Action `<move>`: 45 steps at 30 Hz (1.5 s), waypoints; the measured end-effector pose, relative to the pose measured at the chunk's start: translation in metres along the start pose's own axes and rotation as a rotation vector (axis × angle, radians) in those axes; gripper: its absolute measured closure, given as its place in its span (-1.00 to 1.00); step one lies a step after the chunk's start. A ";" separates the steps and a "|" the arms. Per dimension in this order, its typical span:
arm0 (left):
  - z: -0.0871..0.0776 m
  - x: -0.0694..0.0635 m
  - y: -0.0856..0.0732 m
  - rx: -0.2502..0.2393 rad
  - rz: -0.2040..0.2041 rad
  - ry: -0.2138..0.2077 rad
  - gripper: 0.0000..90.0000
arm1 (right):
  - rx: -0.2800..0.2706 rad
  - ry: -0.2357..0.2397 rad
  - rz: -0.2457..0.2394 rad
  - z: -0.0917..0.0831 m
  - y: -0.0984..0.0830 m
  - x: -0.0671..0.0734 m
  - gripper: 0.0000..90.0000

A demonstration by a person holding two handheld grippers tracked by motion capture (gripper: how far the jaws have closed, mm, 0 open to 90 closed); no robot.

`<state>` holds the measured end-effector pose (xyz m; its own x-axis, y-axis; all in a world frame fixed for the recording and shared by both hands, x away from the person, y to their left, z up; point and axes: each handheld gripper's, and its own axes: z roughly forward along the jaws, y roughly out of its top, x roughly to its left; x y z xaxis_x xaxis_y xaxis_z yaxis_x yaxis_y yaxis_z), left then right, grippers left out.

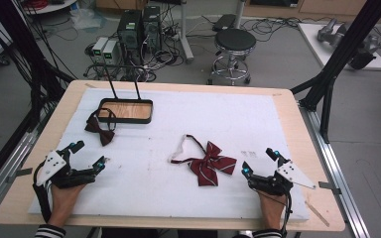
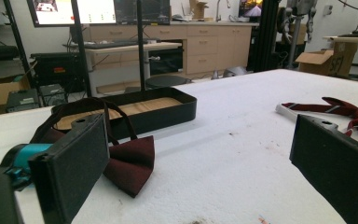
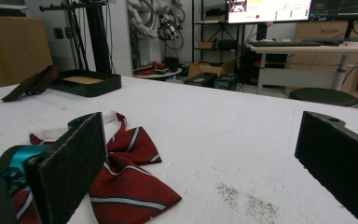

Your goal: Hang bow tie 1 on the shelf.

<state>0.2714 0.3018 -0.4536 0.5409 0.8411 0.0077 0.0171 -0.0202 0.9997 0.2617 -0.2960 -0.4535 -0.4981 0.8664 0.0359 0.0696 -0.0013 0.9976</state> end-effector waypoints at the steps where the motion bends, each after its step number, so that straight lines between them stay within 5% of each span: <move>1: 0.000 0.000 0.000 0.000 -0.002 0.000 -0.89 | 0.000 -0.004 0.009 0.000 0.000 -0.001 -0.97; 28: 0.000 0.000 0.000 -0.002 -0.003 0.004 -0.89 | 0.068 0.012 -0.001 0.008 0.005 -0.001 -0.97; 38: 0.000 0.000 0.000 0.000 -0.002 0.005 -0.89 | 0.161 0.109 -0.040 0.026 0.037 0.004 -0.97; 45: 0.000 0.001 0.000 -0.002 -0.007 0.004 -0.89 | 0.296 0.206 -0.096 0.053 0.062 0.015 -0.97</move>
<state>0.2716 0.3024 -0.4535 0.5373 0.8434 0.0012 0.0186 -0.0133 0.9997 0.3043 -0.2566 -0.3943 -0.6761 0.7367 -0.0161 0.2455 0.2459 0.9377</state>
